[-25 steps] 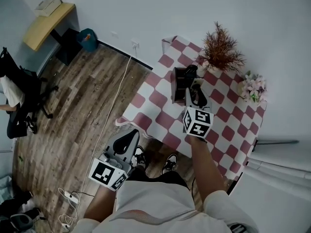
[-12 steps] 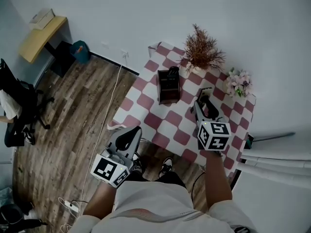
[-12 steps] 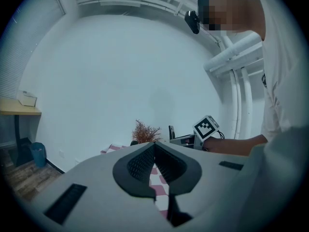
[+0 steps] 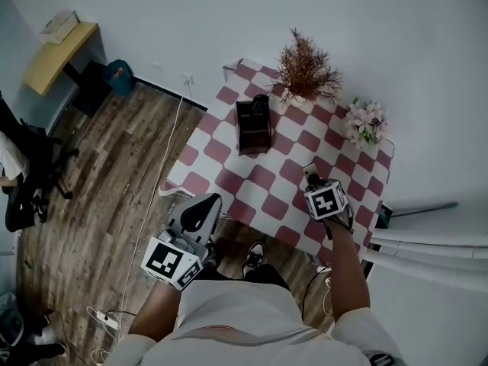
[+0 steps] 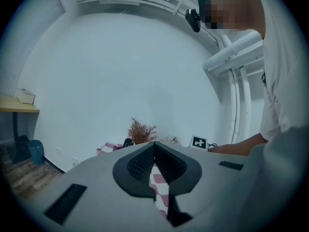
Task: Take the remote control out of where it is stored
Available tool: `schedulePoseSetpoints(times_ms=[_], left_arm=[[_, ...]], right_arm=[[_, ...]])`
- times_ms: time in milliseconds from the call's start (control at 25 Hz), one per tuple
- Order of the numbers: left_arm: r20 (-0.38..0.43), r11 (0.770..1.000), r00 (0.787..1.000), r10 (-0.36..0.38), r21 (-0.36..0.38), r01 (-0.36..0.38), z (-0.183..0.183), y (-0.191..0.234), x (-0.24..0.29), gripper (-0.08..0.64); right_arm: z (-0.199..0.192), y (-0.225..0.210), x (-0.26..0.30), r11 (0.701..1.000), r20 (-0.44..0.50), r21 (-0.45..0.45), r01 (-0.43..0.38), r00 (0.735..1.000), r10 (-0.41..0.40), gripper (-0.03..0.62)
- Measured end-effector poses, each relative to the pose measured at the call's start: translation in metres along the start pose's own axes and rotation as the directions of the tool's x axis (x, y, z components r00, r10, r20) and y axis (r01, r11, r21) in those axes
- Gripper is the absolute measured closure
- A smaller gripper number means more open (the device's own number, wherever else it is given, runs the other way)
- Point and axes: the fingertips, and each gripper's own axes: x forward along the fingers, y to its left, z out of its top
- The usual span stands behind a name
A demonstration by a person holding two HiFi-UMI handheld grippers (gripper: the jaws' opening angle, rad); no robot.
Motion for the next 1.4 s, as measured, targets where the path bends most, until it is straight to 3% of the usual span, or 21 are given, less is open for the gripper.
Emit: schedulePoseSetpoints(times_ms=[200, 600, 920, 1000, 1080, 1200, 1280, 1400], left_arm=[[-0.005, 1.0, 1.0, 0.012, -0.001, -0.012, -0.003, -0.002, -0.002, 0.552], [-0.01, 0.999, 0.999, 0.041, -0.004, -0.041, -0.003, -0.001, -0.012, 0.552], [0.013, 0.999, 0.999, 0.032, 0.006, -0.032, 0.009, -0.001, -0.015, 0.552], [0.025, 1.0, 0.999, 0.024, 0.015, -0.024, 0.015, -0.003, -0.014, 0.552], [0.036, 0.999, 0.999, 0.017, 0.03, -0.018, 0.023, -0.004, -0.012, 0.552], [0.043, 0.998, 0.999, 0.011, 0.065, -0.014, 0.032, -0.004, -0.011, 0.552], [0.05, 0.996, 0.999, 0.005, 0.089, -0.009, 0.038, -0.003, -0.009, 0.552], [0.064, 0.993, 0.998, 0.001, 0.115, -0.009, 0.05, -0.001, -0.009, 0.552]], right_arm=[[-0.031, 0.009, 0.036, 0.995, -0.178, -0.082, -0.062, 0.983, 0.047, 0.405], [-0.041, 0.01, 0.062, 0.993, -0.238, -0.081, -0.089, 0.969, 0.068, 0.407], [-0.034, 0.005, 0.035, 1.0, -0.121, 0.017, -0.025, 0.992, 0.026, 0.38], [-0.02, 0.001, 0.013, 0.998, -0.019, 0.058, -0.015, 1.0, 0.016, 0.38], [0.004, 0.003, -0.013, 0.993, 0.137, 0.112, -0.047, 0.99, 0.032, 0.382], [0.035, 0.01, -0.06, 0.978, 0.365, 0.173, -0.116, 0.93, 0.046, 0.386], [0.055, 0.014, -0.097, 0.969, 0.523, 0.2, -0.142, 0.852, 0.016, 0.436], [0.077, 0.025, -0.148, 0.959, 0.702, 0.207, -0.192, 0.712, -0.008, 0.491]])
